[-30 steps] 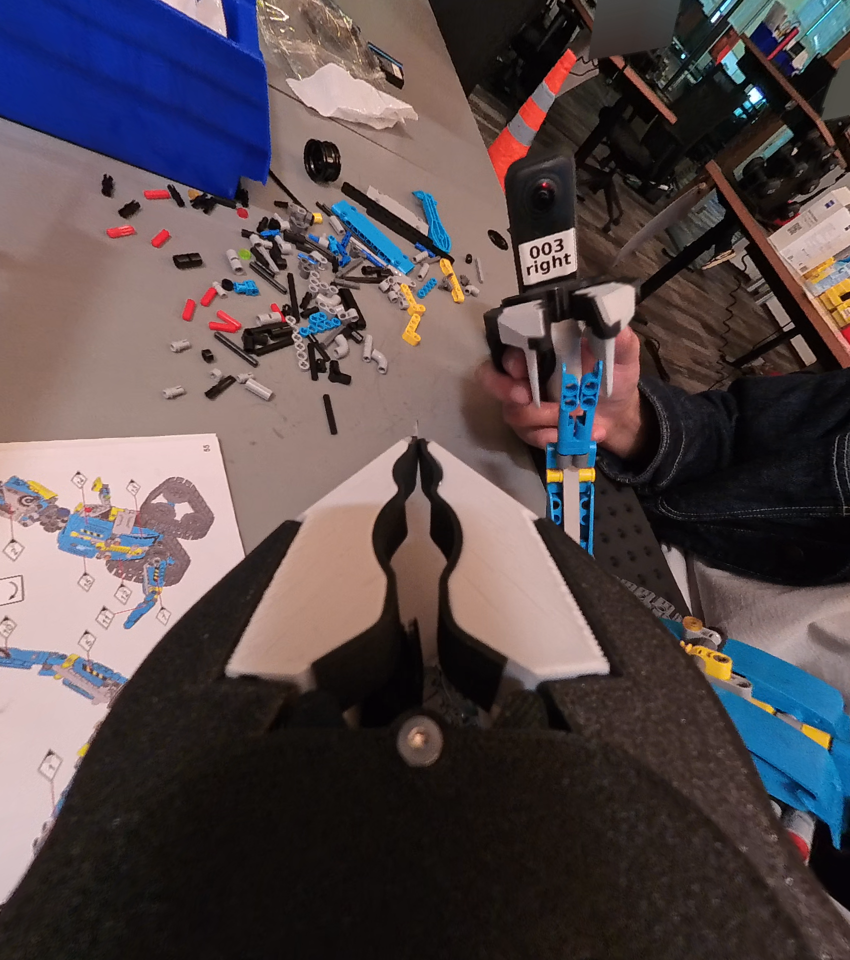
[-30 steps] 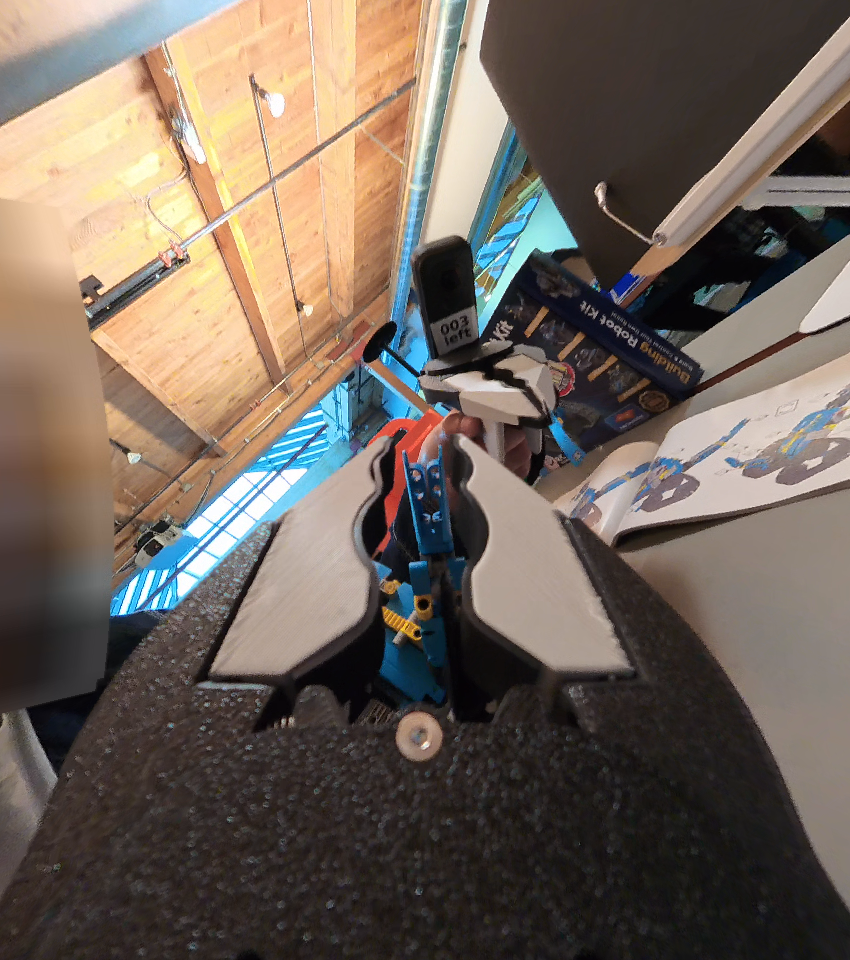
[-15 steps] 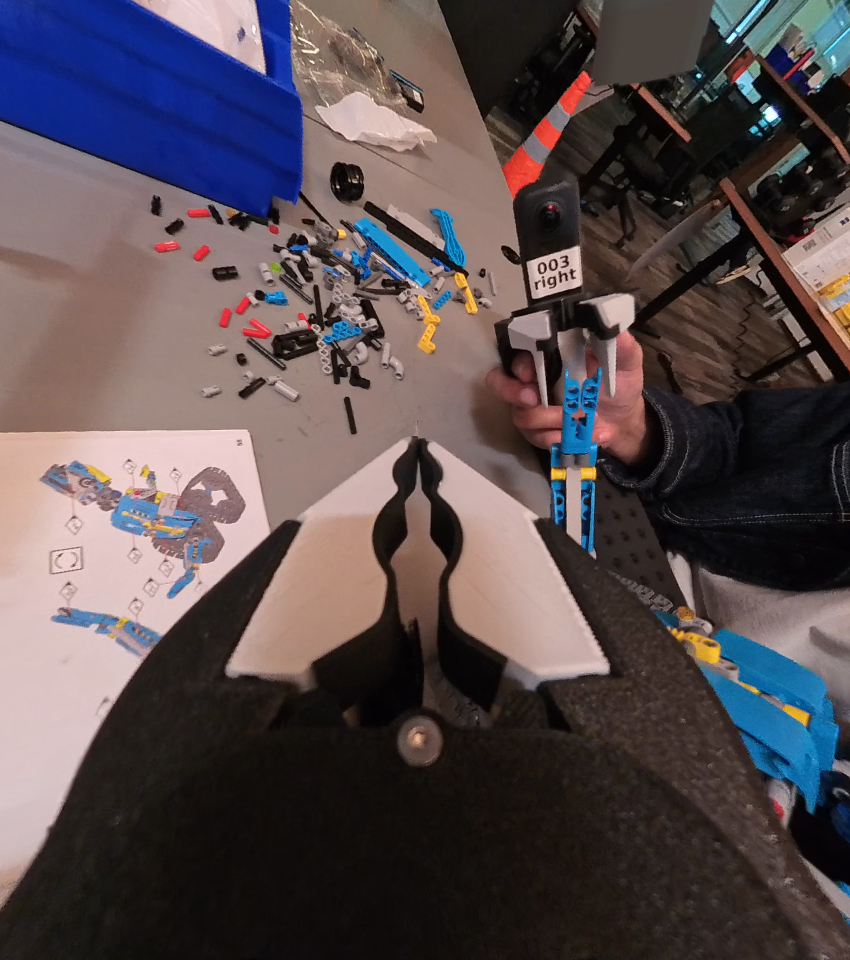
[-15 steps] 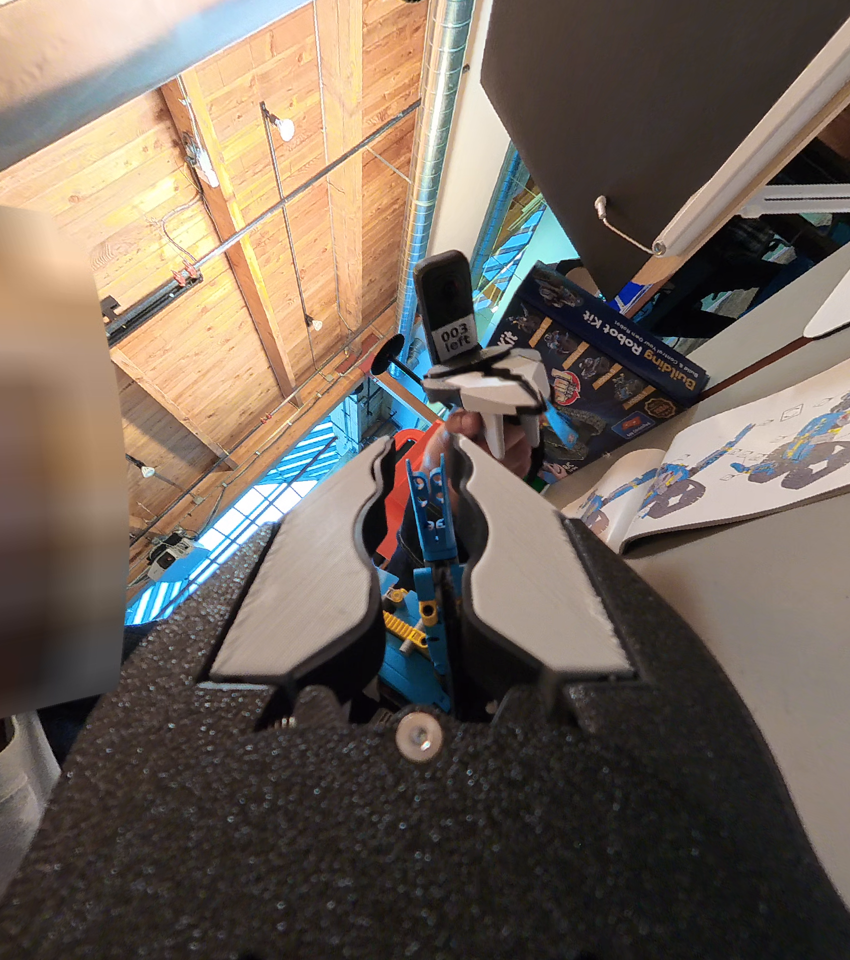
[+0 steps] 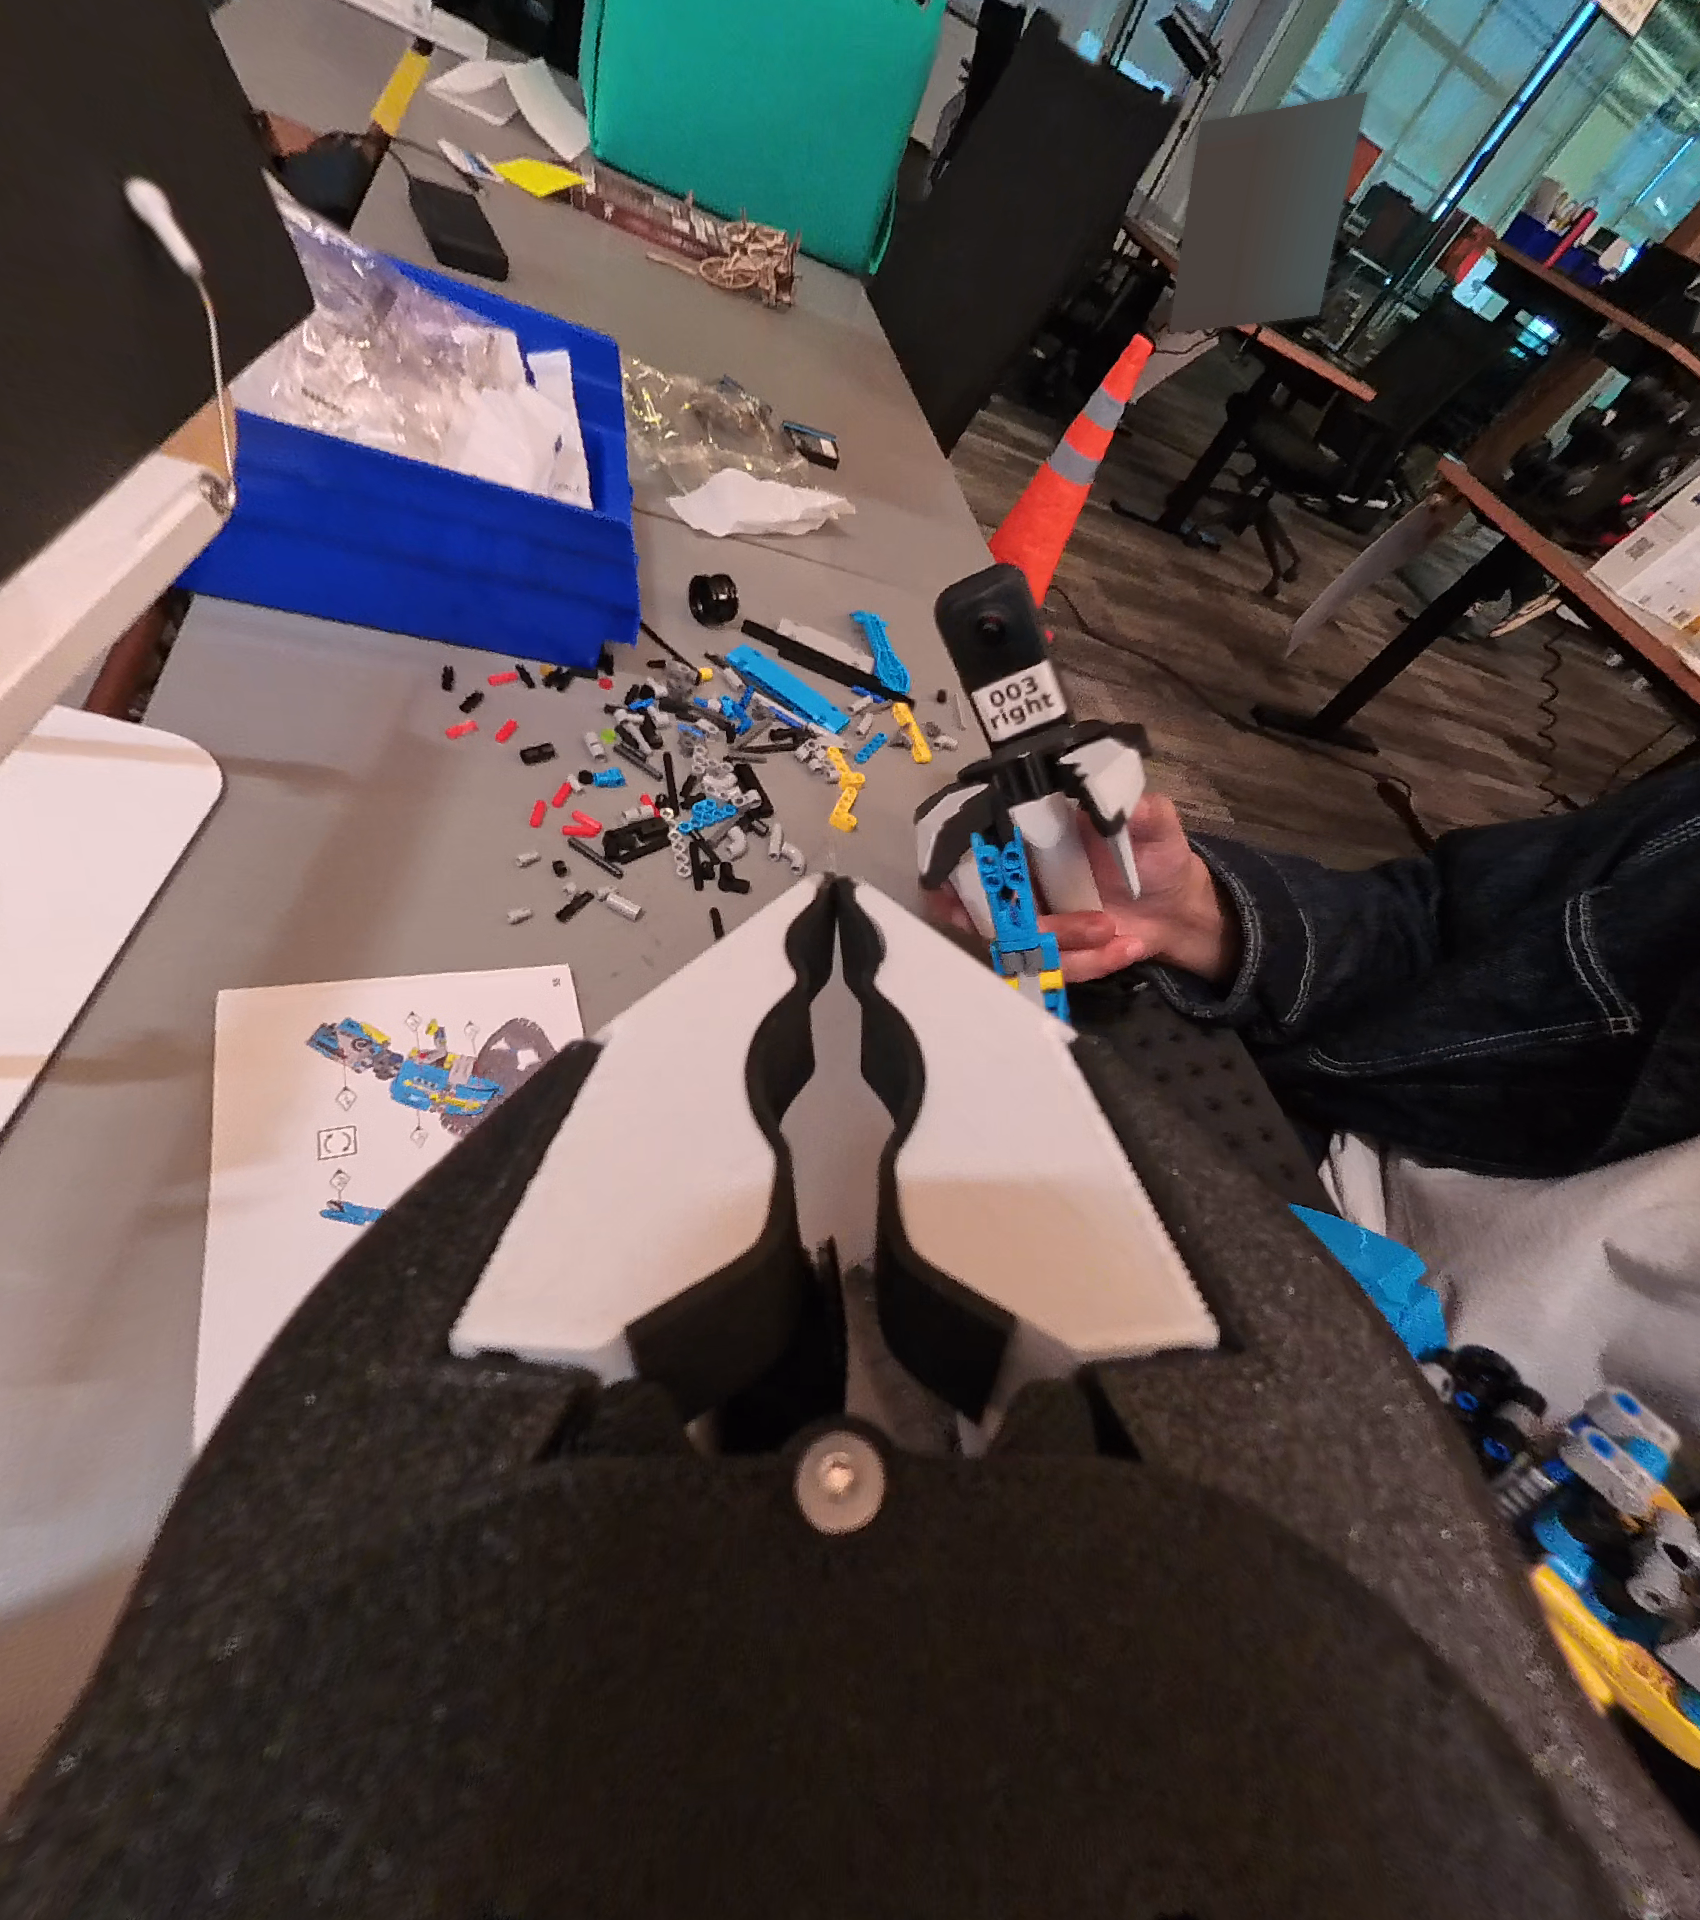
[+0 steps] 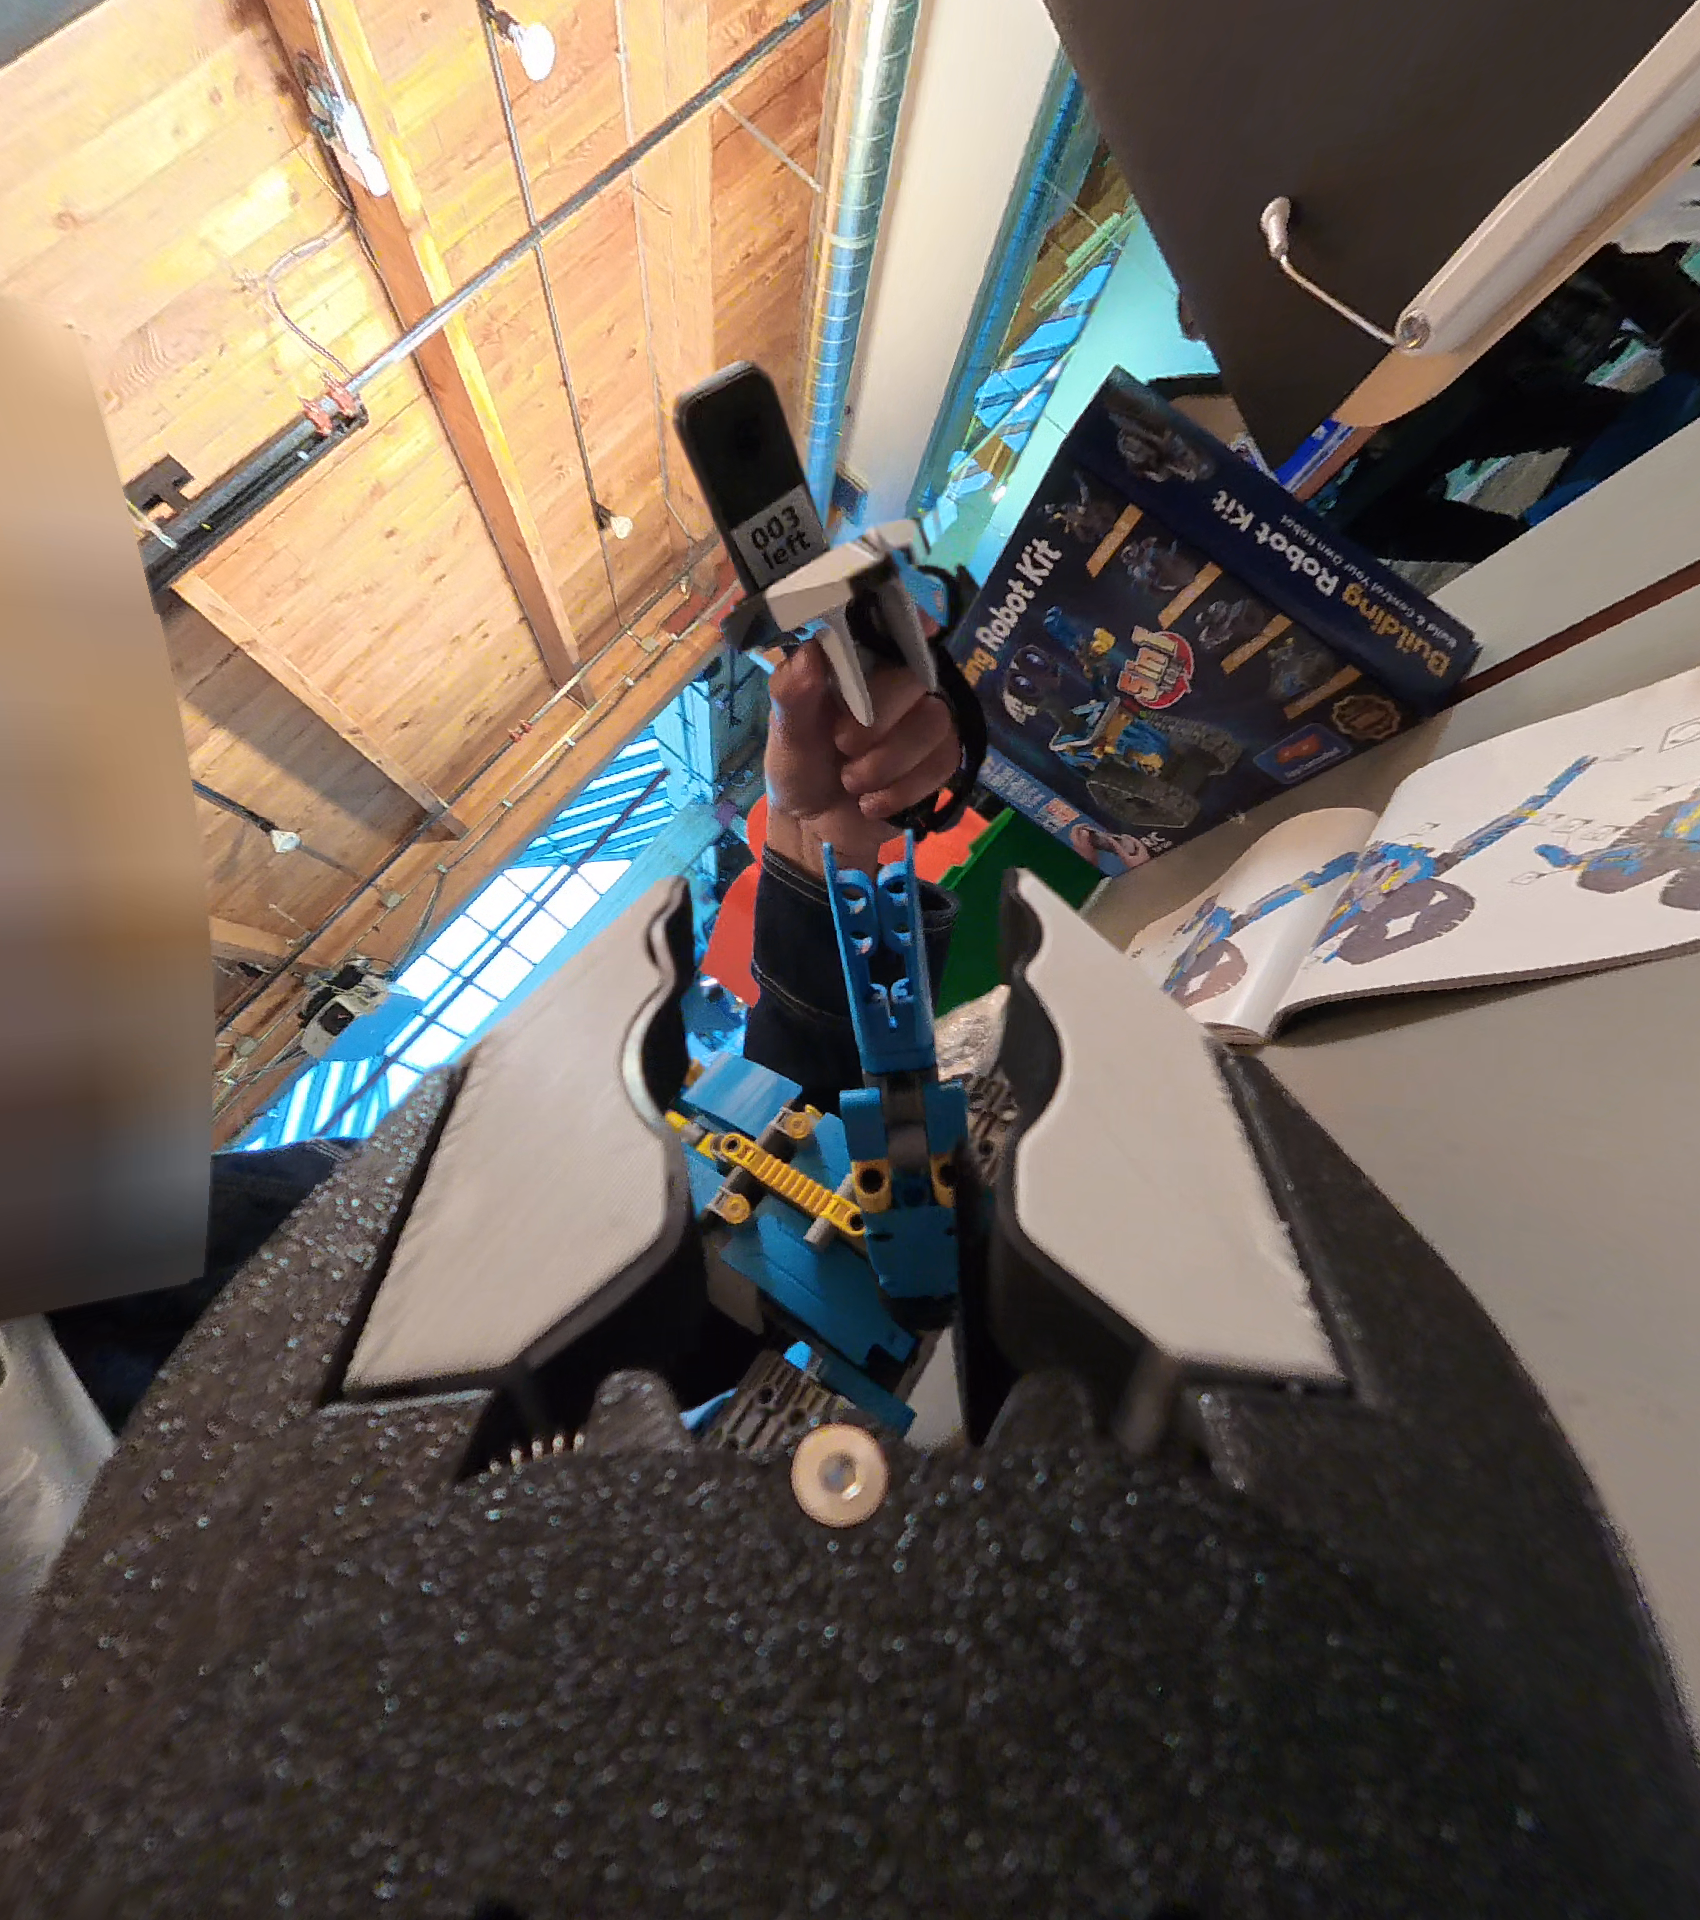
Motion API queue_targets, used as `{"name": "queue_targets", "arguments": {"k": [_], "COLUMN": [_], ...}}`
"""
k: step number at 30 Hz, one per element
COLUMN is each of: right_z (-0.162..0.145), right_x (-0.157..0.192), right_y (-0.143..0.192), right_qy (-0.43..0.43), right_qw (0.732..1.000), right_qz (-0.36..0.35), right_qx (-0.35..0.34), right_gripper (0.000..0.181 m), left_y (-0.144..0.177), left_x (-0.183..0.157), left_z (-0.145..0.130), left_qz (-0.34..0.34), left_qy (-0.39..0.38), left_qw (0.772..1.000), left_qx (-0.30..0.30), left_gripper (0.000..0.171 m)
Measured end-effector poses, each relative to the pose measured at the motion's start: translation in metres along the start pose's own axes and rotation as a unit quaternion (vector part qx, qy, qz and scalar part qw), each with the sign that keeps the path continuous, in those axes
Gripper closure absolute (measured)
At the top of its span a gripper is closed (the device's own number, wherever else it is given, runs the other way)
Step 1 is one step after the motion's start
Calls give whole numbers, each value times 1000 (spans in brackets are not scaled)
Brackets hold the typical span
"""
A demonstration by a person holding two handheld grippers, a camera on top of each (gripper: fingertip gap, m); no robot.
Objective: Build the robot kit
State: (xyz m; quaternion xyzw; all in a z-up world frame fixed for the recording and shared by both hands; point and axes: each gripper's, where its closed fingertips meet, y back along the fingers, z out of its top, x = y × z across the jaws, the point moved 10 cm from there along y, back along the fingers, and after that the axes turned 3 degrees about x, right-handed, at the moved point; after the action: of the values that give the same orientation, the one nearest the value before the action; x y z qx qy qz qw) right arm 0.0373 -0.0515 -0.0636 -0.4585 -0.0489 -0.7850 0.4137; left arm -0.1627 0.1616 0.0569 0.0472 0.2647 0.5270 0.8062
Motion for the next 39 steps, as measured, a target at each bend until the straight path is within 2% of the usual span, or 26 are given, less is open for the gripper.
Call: {"name": "queue_targets", "arguments": {"k": [12, 15, 17, 20, 23, 25, 27, 31, 39], "right_z": [-1, -4, -7, -15, -21, -22, -22, -23, -20], "right_x": [-2, 1, 9, 35, 58, 62, 61, 56, 48], "right_y": [0, 0, 2, 0, -14, -24, -30, -34, -23], "right_qy": [-10, 15, 64, 158, 257, 288, 279, 249, 195], "right_qw": [1000, 1000, 994, 961, 894, 857, 842, 859, 903], "right_qz": [15, -20, -87, -225, -366, -427, -459, -440, -379], "right_qx": [7, 11, -4, -28, -3, 29, 55, 80, 62], "right_gripper": [145, 142, 136, 132, 141, 143, 143, 160, 162], "left_y": [10, 10, 11, 12, 14, 14, 13, 13, 14], "left_x": [-22, -25, -25, -21, -18, -15, -13, -15, -22], "left_z": [8, 9, 9, 8, 7, 6, 5, 5, 7], "left_qz": [-1, 5, 17, 45, 44, 44, 44, 42, 37], "left_qy": [-30, -35, -33, -25, -7, -1, 5, 2, -13], "left_qw": [1000, 999, 999, 999, 999, 999, 999, 999, 999], "left_qx": [-3, 0, 6, 16, 10, 11, 15, 15, 18], "left_gripper": [171, 171, 171, 171, 171, 171, 171, 171, 171]}}
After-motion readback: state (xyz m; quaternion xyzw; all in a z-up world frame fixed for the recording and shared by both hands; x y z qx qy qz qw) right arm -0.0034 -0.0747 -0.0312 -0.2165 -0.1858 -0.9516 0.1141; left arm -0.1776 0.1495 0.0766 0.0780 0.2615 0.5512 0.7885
